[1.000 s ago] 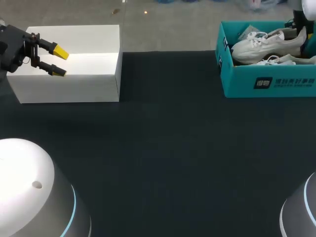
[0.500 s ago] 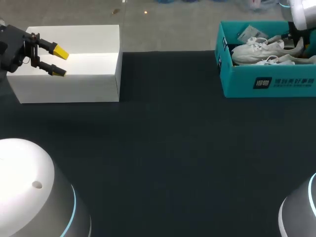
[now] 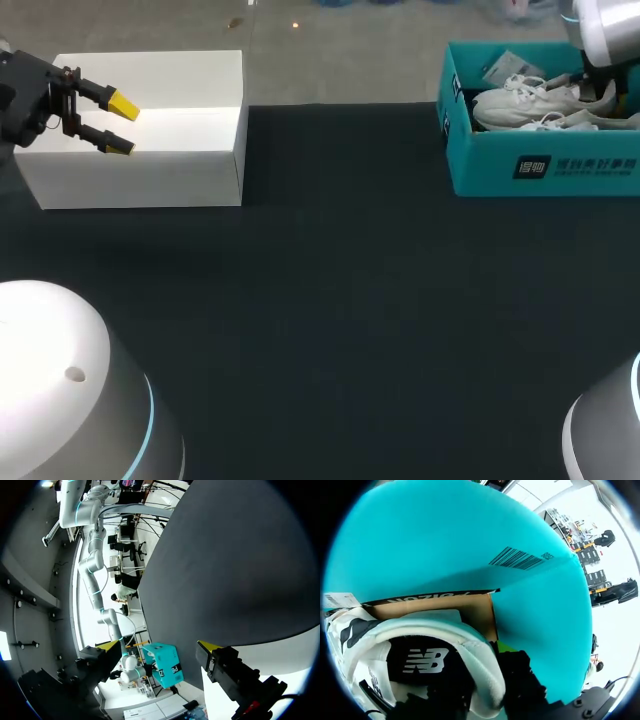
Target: Take the shoe out of the shoebox, open the shoe tongue, remove and reinsert the insole, then place the shoe into the shoebox
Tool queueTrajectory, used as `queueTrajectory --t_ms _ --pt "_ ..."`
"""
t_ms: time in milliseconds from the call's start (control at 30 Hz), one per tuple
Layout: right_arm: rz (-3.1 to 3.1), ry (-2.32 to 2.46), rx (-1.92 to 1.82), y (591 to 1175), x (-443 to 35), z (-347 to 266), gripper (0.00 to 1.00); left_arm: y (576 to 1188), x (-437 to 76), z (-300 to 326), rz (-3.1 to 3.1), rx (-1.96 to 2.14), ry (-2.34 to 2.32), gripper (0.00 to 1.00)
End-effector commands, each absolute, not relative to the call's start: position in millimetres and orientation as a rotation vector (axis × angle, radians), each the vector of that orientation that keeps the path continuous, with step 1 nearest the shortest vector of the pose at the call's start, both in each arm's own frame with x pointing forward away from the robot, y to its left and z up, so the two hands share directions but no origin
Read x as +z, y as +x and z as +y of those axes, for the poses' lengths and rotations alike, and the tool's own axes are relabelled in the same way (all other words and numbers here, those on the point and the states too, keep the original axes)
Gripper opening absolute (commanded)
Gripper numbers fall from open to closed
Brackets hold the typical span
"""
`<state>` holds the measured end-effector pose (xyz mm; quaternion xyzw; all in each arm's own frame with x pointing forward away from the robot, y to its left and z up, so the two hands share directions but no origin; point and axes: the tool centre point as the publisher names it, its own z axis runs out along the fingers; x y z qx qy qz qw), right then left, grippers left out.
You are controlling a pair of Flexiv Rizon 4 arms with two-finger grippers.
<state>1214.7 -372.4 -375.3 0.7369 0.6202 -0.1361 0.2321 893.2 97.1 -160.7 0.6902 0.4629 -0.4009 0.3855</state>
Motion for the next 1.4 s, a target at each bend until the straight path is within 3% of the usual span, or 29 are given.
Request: queueTrajectory --t_ms 33,833,1200,1400 --pt "1.720 2.156 -0.588 1226 -392 -383 1.00 893 -160 98 1.180 -1.019 1.761 1.00" --pt "1.811 2.239 -0.361 1175 -269 -343 1.00 893 -160 98 1.180 -1.019 1.761 1.00" --pt "2.015 1.927 -0.040 1092 -214 -317 1.00 893 -160 98 1.180 -1.019 1.761 1.00" --pt "2.050 1.861 -0.025 1042 -207 -322 1.00 893 -160 98 1.180 -1.019 1.761 1.00"
